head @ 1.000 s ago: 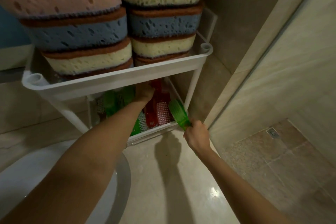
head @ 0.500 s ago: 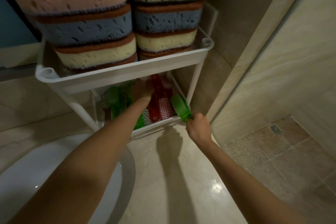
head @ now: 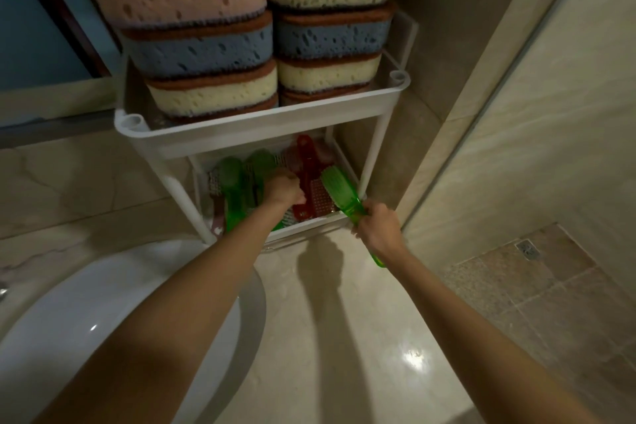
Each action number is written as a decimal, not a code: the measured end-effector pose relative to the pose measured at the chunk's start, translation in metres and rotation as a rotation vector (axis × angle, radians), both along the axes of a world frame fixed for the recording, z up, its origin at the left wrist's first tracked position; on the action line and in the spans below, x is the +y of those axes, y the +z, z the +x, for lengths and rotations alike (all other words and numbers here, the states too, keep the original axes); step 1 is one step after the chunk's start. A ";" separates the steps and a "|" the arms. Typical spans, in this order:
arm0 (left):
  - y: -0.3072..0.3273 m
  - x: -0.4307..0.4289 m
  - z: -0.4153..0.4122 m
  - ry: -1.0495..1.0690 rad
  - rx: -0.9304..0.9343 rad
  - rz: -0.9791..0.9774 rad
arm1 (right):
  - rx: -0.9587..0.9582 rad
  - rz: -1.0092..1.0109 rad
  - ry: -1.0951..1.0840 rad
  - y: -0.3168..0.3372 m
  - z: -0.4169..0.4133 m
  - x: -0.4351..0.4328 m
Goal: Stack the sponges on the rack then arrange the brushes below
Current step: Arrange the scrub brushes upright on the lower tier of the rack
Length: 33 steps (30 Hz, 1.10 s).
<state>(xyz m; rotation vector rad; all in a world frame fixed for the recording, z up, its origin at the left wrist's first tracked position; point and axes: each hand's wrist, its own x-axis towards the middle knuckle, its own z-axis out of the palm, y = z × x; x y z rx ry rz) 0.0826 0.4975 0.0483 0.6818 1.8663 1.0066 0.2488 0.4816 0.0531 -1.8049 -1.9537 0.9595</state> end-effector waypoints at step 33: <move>0.025 -0.056 -0.049 0.603 -0.636 0.270 | 0.868 -0.486 -0.286 0.013 -0.062 0.041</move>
